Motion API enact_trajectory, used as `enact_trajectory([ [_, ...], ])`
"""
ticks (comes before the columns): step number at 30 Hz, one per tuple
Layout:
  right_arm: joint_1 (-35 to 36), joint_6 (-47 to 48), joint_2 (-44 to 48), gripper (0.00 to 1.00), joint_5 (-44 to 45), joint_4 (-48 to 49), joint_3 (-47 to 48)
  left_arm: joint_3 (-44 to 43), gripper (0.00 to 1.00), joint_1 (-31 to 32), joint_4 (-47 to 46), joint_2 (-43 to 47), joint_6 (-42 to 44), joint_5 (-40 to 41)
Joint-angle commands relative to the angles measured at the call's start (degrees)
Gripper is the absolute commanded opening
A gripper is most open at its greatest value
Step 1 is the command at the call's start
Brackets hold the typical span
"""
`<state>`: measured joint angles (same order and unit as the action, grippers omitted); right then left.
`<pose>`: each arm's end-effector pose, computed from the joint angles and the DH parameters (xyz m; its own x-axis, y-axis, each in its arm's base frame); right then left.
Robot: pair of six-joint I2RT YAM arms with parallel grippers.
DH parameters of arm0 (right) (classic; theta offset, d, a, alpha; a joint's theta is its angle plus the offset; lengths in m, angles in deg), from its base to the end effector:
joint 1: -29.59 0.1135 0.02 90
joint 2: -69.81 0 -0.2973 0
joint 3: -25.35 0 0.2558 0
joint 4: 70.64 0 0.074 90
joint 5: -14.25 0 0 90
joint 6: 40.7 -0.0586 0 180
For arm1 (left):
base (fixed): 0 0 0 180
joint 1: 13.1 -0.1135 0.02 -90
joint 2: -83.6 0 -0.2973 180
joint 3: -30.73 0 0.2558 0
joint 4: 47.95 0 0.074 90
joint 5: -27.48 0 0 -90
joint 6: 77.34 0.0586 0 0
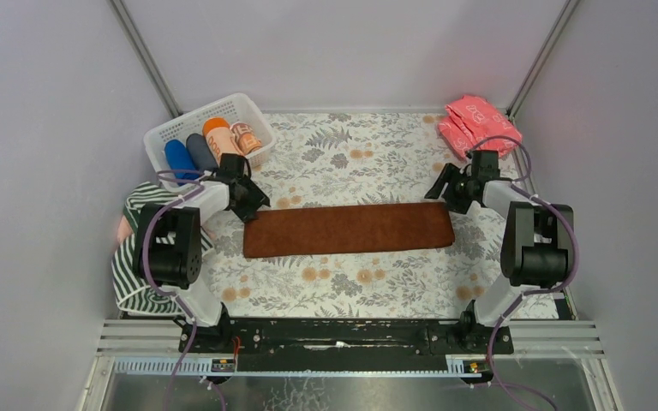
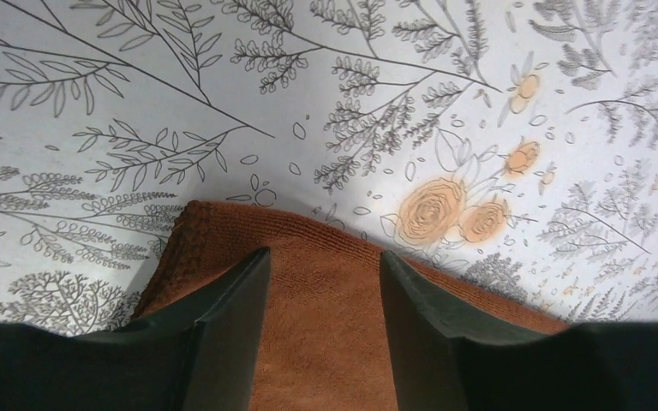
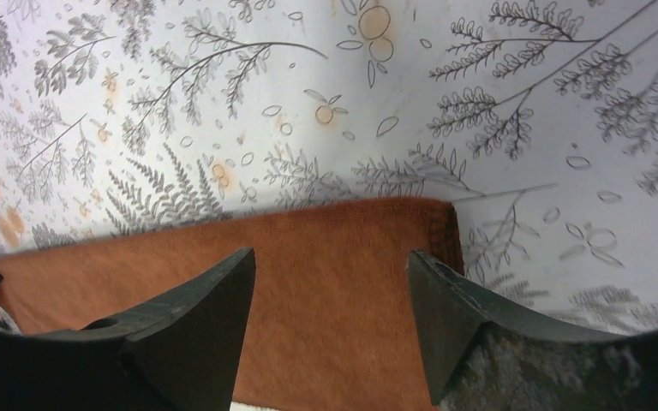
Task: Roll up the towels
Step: Fold the towel at the center of the board.
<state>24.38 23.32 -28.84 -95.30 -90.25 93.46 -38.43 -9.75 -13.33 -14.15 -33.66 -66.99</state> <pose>0.3681 -0.0139 0.1782 -0.7433 0.4823 -0.4635 0.2199 0.8306 0.5116 0.3435 -0.0247 0.1675 -0.6829 -0.6823 -0.2610 -0.5800 0.7237 -0.3740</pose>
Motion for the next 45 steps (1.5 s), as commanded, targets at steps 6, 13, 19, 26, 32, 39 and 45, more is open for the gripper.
enact_trajectory([
  [6,-0.33,8.91,9.24,0.72,8.72,-21.61,8.11,-1.35,0.60,1.74,6.59,14.78,4.50,1.76],
  [13,0.60,10.98,7.38,0.67,14.25,-25.89,6.50,-3.25,0.79,1.67,15.87,27.15,15.33,3.60],
  [19,2.36,12.43,3.67,0.59,17.23,-27.04,7.42,-3.43,0.91,1.68,19.26,35.01,23.33,6.05],
  [26,3.99,13.04,-1.33,0.53,19.39,-27.37,7.73,2.63,0.96,1.59,14.78,38.93,24.89,9.45],
  [32,5.87,12.85,-4.91,0.50,20.58,-27.77,6.86,3.07,0.97,1.40,14.80,39.39,25.21,9.81],
  [39,7.06,11.06,-9.79,0.37,20.36,-28.63,3.68,3.18,0.99,1.42,14.80,40.05,24.50,10.99],
  [45,7.00,11.01,-11.90,0.10,18.63,-28.57,3.55,3.32,1.00,1.42,14.80,40.92,24.74,11.15],
])
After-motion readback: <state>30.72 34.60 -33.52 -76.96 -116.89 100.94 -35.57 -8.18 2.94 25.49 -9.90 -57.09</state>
